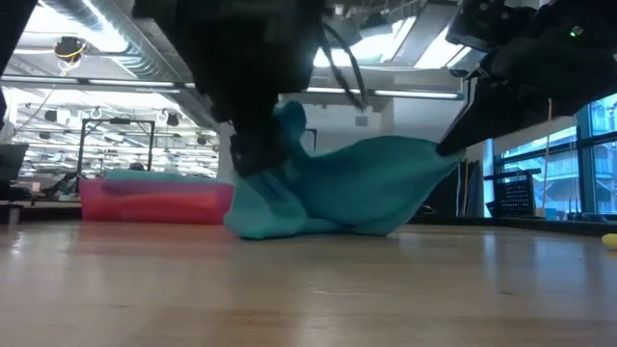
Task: Roll microfiber towels into tight, uniform cylinder then place into a basket
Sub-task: Fold the blue microfiber towel
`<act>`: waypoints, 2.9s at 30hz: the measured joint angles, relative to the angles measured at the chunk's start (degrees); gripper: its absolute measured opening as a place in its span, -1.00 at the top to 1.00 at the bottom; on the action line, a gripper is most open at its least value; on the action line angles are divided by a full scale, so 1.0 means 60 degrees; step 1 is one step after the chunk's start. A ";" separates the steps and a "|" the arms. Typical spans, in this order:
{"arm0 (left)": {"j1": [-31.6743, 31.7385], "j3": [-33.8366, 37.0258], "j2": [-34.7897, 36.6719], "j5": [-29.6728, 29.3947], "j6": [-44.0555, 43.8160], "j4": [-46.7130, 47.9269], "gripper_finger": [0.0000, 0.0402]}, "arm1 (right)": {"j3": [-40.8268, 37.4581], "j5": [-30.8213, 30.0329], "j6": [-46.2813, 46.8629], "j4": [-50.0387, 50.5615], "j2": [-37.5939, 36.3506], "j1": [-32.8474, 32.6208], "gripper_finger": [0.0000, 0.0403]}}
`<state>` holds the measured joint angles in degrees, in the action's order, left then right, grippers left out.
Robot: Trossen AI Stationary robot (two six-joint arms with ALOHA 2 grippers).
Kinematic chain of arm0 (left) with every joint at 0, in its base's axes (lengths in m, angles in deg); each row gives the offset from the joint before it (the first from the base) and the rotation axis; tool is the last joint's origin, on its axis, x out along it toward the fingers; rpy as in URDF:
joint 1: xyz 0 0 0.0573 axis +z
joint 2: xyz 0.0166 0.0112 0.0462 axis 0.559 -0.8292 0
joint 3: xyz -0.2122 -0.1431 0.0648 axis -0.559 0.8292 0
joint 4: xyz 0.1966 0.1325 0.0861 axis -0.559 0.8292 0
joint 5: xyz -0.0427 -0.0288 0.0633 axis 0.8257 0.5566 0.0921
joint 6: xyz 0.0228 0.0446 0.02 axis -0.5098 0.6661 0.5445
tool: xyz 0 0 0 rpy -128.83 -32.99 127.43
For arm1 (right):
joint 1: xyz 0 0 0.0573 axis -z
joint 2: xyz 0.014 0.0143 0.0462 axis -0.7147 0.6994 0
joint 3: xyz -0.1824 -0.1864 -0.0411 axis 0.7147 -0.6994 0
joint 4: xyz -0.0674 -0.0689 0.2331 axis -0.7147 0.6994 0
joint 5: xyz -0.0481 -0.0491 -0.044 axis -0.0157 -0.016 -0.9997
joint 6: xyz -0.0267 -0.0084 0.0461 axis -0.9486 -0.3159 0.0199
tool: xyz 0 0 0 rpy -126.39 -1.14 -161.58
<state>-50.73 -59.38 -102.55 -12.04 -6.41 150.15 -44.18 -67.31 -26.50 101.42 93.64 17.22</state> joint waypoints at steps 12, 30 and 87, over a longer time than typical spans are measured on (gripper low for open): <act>-0.1915 0.1967 0.1374 0.0672 -0.2181 -0.0177 0.19 | 0.0004 0.0212 -0.0024 -0.0860 -0.0004 -0.0004 0.97; -0.3654 0.3121 0.1977 0.2646 -0.4716 -0.2329 0.04 | 0.0004 0.0223 0.0029 -0.1366 -0.0004 0.0015 0.97; -0.4448 0.3111 0.2345 0.4106 -0.8177 -0.6459 -0.04 | 0.5832 0.2120 -0.1122 0.1758 -0.0025 0.1637 0.97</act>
<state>-77.42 -40.72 -88.48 12.60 -55.47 111.40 -9.19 -54.59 -33.23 111.97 93.48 27.04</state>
